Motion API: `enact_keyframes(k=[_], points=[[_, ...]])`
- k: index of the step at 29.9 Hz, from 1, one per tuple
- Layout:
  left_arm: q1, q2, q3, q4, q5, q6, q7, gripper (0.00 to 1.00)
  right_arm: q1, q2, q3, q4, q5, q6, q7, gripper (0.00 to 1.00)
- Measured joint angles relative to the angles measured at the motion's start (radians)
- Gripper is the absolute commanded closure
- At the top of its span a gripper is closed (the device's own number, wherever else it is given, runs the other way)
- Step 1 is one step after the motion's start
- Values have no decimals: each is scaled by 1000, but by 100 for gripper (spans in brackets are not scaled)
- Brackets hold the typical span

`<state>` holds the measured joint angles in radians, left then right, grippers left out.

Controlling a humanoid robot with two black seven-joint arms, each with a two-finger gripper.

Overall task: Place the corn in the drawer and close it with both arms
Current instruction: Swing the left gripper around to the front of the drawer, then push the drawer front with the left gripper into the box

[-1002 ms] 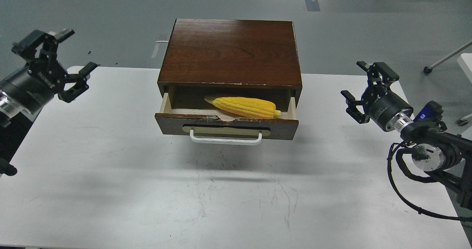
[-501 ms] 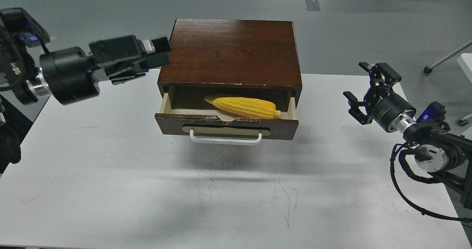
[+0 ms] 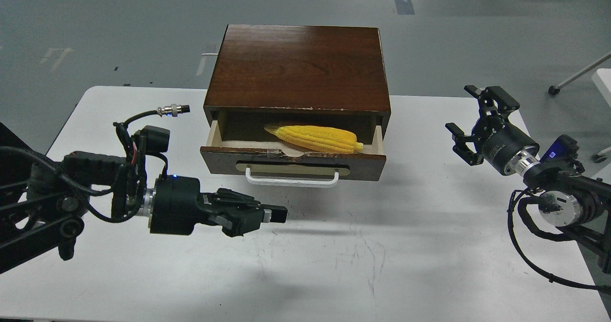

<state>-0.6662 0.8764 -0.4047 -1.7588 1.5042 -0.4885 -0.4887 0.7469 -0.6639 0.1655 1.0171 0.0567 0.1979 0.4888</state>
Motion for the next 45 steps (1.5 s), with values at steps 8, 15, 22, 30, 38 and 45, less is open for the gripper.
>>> enact_keyframes(k=[8,15,22,30,38,45], points=[[113,-80,5,61,5,55,0,100,-10,1,-1,0,0,0,0,4],[149,-135,-8,162,-180,92,0,100,-11,1,-2,0,0,0,0,4],[149,-183,-36,247,-271,129,0,100,-17,1,-1,0,0,0,0,4],[155,-202,-42,284,-275,141,0,100,-18,1,-1,0,0,0,0,4],[163,-227,-42,323,-274,136,0,100,-18,0,-1,1,-1,0,0,4],[164,-240,-42,351,-274,134,0,100,-18,0,-1,1,-1,0,0,4]])
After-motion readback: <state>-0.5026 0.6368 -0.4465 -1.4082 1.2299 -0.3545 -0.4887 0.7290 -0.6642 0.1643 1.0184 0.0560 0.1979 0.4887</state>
